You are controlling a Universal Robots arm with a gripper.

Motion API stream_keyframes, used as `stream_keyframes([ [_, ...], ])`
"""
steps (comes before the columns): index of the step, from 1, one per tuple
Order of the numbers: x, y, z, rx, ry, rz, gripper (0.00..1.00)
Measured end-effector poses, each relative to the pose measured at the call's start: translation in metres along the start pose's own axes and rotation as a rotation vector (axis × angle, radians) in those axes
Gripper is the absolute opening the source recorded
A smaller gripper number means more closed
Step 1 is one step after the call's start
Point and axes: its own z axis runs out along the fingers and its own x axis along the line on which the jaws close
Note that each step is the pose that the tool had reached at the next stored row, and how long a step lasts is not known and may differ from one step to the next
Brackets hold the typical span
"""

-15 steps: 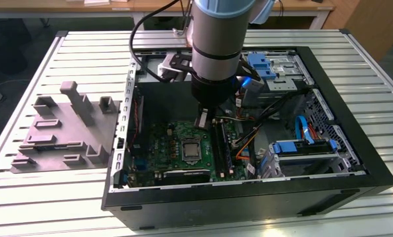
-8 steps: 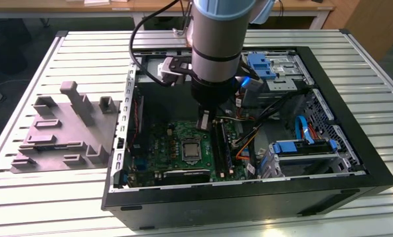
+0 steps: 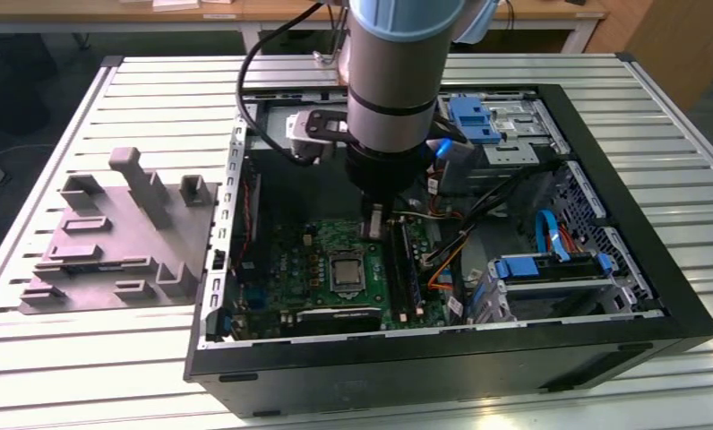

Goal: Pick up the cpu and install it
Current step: 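Install the first cpu locking lever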

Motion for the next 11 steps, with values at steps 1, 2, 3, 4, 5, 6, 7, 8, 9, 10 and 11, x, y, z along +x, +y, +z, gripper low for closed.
stream_keyframes([
  [1, 0.0000, 0.0001, 0.0001, 0.0002, 0.0005, -0.014, 0.11],
  [2, 0.0001, 0.0002, 0.0002, 0.0004, 0.0006, -0.024, 0.11],
  [3, 0.0003, 0.0005, 0.0004, 0.0006, 0.0004, -0.031, 0.11],
  [4, 0.0008, 0.0009, 0.0005, 0.0007, 0.0005, -0.036, 0.11],
  [5, 0.0014, 0.0011, 0.0006, 0.0008, 0.0006, -0.040, 0.11],
  [6, 0.0019, 0.0014, 0.0005, 0.0009, 0.0012, -0.044, 0.11],
  [7, 0.0021, 0.0015, 0.0007, 0.0012, 0.0026, -0.047, 0.11],
  [8, 0.0023, 0.0017, 0.0010, 0.0015, 0.0045, -0.050, 0.11],
  [9, 0.0027, 0.0018, 0.0011, 0.0018, 0.0065, -0.052, 0.11],
  [10, 0.0030, 0.0018, 0.0013, 0.0017, 0.0077, -0.055, 0.11],
  [11, 0.0032, 0.0018, 0.0016, 0.0015, 0.0085, -0.059, 0.11],
])
